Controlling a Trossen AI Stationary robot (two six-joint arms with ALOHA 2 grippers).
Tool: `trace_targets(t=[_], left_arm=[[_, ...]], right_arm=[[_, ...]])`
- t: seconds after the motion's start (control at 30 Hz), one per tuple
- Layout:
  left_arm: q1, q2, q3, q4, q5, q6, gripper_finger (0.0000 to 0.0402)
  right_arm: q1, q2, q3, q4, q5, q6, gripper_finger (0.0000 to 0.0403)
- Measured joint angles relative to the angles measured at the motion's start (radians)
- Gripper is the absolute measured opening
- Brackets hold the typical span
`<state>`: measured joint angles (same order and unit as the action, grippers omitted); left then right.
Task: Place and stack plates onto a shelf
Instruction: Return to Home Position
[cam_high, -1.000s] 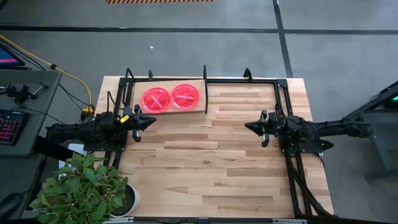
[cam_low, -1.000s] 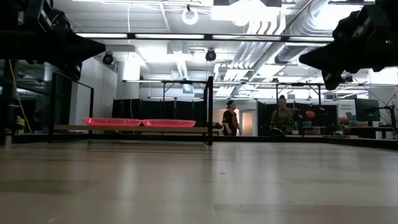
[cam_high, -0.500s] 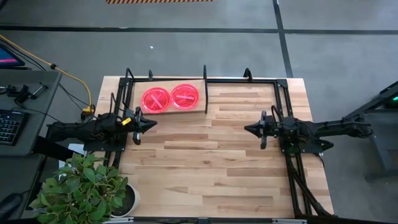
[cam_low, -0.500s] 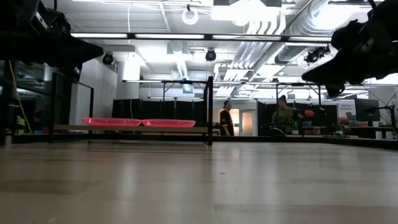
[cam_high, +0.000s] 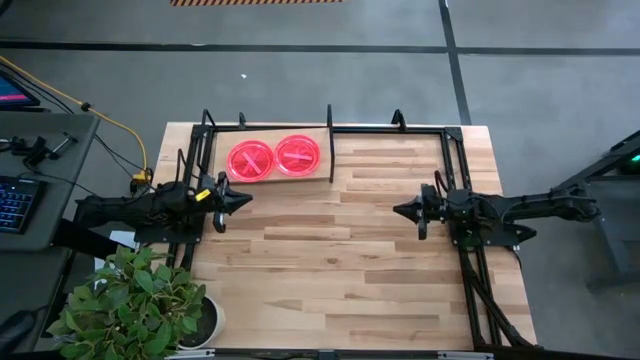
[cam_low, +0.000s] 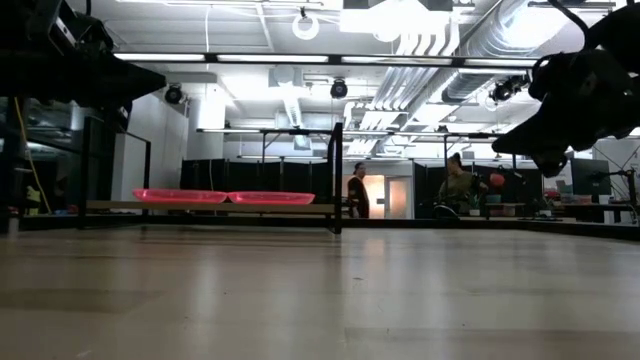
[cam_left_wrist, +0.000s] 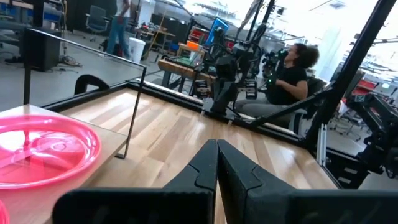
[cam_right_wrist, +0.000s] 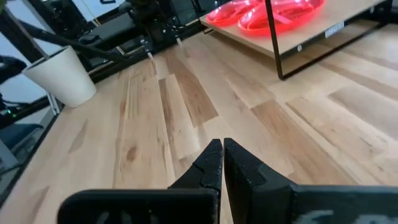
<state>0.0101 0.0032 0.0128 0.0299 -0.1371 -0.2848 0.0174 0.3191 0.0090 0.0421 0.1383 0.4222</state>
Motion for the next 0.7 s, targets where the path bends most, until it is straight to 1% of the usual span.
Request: trace_targets(t=[0.13, 0.23, 0.47, 0.7], left_arm=[[0.0, 0.0, 0.0, 0.0, 0.0, 0.0, 0.0], [0.0, 0.0, 0.0, 0.0, 0.0, 0.0, 0.0], [-0.017, 0.0, 0.0, 0.0, 0.0, 0.0, 0.0], [-0.063, 0.0, 0.0, 0.0, 0.0, 0.0, 0.0]], right_arm=[[0.0, 0.0, 0.0, -0.002, 0.0, 0.049, 0.0], [0.002, -0.02, 0.0, -0.005, 0.0, 0.048, 0.0], [0.003, -0.152, 0.0, -0.003, 0.0, 0.049, 0.0], [0.003, -0.311, 0.0, -0.001, 0.001, 0.049, 0.0]])
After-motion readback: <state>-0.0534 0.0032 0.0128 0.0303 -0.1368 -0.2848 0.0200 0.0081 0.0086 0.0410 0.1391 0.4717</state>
